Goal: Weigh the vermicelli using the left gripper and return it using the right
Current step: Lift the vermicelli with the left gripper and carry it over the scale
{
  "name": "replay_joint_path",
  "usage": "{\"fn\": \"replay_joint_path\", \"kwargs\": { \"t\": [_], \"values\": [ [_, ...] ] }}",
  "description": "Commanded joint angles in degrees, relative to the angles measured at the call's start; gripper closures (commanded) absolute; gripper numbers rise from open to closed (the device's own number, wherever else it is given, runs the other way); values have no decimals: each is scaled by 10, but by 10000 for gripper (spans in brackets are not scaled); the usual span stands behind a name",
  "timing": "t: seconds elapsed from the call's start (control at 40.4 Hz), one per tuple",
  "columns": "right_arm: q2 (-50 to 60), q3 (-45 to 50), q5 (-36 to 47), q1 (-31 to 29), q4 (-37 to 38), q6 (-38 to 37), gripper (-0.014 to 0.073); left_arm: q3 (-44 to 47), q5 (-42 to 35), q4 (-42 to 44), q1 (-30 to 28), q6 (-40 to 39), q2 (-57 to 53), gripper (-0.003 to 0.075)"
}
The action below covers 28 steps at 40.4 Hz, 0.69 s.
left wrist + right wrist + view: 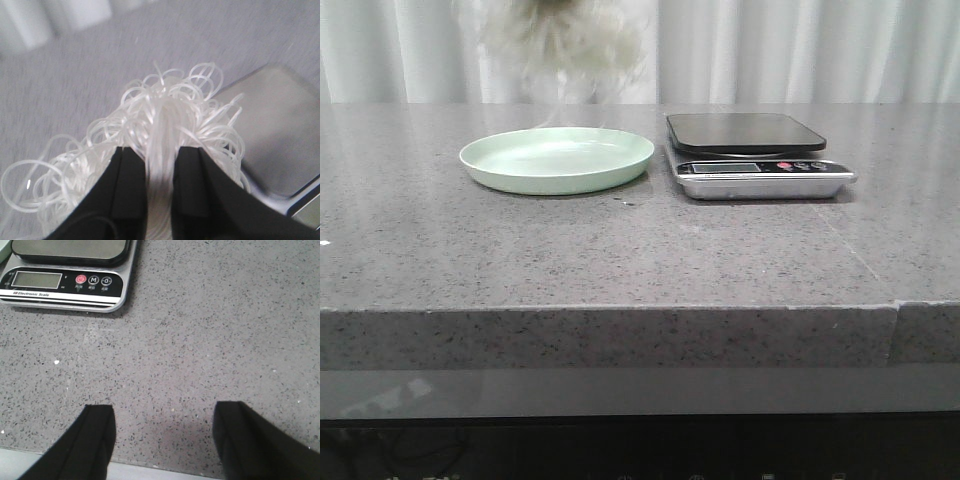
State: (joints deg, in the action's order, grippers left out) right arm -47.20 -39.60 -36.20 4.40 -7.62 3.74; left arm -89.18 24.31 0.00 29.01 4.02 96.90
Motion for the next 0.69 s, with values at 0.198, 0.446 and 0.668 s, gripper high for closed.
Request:
{"fn": "replay_joint_path", "kwargs": {
  "t": [0.198, 0.446, 0.668],
  "values": [
    [1, -19, 29, -3, 0, 4, 54, -131, -57, -6, 72, -2, 8, 563],
    [1, -19, 29, -3, 0, 4, 54, -211, -57, -6, 101, -2, 96, 563],
    [1, -19, 29, -3, 0, 4, 54, -220, -51, -6, 101, -2, 150, 563]
  ]
}}
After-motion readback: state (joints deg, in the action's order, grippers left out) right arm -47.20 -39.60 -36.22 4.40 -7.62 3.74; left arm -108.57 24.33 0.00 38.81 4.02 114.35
